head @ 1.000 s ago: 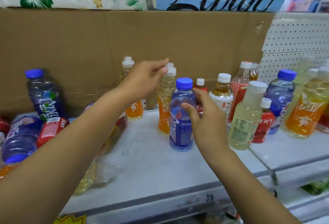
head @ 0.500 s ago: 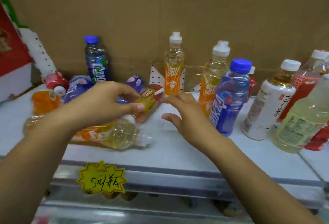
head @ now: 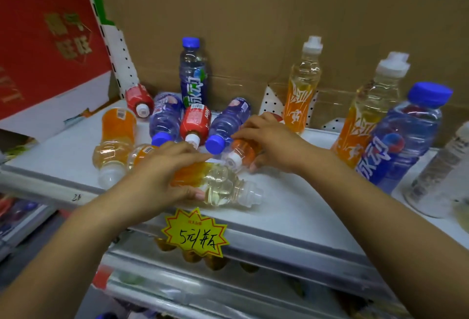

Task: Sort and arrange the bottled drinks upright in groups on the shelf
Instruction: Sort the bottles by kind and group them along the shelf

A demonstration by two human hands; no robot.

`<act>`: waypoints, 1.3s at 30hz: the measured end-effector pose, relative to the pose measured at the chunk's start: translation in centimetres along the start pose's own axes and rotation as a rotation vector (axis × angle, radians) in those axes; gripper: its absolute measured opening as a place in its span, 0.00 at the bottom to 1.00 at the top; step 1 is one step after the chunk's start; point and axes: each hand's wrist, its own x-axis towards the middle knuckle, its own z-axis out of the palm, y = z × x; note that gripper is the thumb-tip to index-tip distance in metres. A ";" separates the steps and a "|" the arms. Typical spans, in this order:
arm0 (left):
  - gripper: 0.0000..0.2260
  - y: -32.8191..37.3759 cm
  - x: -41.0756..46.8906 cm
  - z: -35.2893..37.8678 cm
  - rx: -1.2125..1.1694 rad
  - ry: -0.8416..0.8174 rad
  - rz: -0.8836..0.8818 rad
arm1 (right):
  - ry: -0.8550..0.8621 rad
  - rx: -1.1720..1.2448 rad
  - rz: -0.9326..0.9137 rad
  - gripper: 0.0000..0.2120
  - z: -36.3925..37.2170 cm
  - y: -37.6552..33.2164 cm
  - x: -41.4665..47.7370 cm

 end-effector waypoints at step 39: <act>0.23 12.9 11.1 8.0 -1.006 0.369 -0.207 | 0.617 0.636 0.590 0.24 -4.2 0.6 -15.8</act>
